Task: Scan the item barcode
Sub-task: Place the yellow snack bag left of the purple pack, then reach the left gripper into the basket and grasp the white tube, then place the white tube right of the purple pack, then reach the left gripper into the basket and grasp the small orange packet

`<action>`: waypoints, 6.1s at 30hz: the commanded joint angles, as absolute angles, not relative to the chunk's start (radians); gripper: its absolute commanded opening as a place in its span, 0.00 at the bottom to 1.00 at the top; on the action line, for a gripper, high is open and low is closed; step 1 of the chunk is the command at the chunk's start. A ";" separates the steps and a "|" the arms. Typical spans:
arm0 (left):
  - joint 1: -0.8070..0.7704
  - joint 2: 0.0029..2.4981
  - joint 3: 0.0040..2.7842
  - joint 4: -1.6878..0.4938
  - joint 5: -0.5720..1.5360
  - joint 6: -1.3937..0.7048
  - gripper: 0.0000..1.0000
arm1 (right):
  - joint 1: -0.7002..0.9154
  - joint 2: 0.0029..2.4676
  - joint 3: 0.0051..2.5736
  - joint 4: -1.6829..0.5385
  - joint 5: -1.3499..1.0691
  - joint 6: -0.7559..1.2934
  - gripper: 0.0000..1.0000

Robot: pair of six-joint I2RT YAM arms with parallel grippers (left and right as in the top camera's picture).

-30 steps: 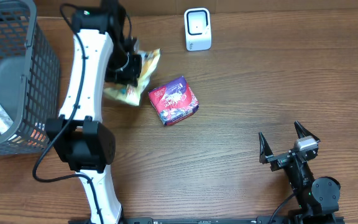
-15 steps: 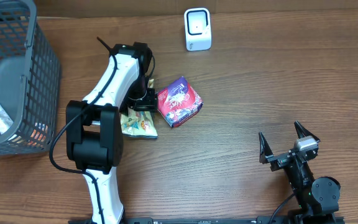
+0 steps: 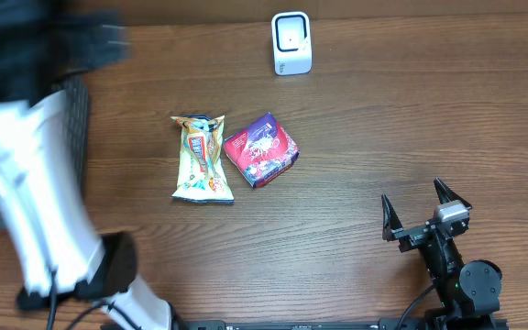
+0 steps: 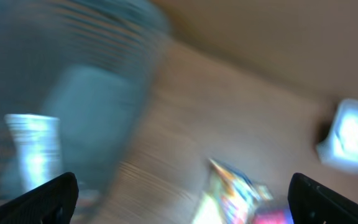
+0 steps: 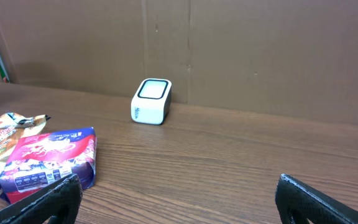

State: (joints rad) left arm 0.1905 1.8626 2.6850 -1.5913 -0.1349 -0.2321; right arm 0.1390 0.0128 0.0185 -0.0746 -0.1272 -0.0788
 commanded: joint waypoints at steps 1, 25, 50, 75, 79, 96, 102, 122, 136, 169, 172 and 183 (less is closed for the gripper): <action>0.400 1.885 2.711 -1.623 -0.125 -0.262 1.00 | 0.144 0.005 0.008 -0.070 -0.132 -0.076 1.00; 0.850 2.176 2.238 -1.361 -0.038 -0.111 0.88 | 0.144 0.005 0.008 -0.070 -0.132 -0.076 1.00; 0.841 2.186 1.827 -0.974 -0.112 0.019 0.29 | 0.144 0.005 0.008 -0.070 -0.132 -0.076 1.00; 0.838 2.056 2.434 -1.334 0.332 -0.165 0.04 | 0.144 0.005 0.008 -0.070 -0.132 -0.076 1.00; 0.809 1.992 2.600 -1.427 0.393 -0.159 0.04 | 0.144 0.005 0.008 -0.070 -0.132 -0.076 1.00; -0.086 2.041 2.545 -1.608 0.147 -0.058 0.04 | 0.144 0.005 0.008 -0.070 -0.132 -0.076 1.00; -0.301 2.207 2.391 -1.505 0.124 -0.123 0.04 | 0.144 0.005 0.008 -0.070 -0.132 -0.076 1.00; -0.638 2.335 2.114 -1.302 0.104 -0.165 0.21 | 0.144 0.005 0.008 -0.070 -0.132 -0.076 1.00; -0.476 1.986 2.403 -1.539 0.029 -0.170 1.00 | 0.144 0.005 0.008 -0.070 -0.132 -0.076 1.00; 0.685 2.133 2.402 -1.690 -0.136 -0.782 1.00 | 0.144 0.005 0.008 -0.070 -0.132 -0.076 1.00; 0.667 2.148 2.325 -1.652 -0.214 -0.850 0.99 | 0.144 0.005 0.008 -0.070 -0.132 -0.076 1.00; 0.640 2.153 1.977 -1.351 -0.217 -0.853 1.00 | 0.144 0.005 0.008 -0.070 -0.132 -0.076 1.00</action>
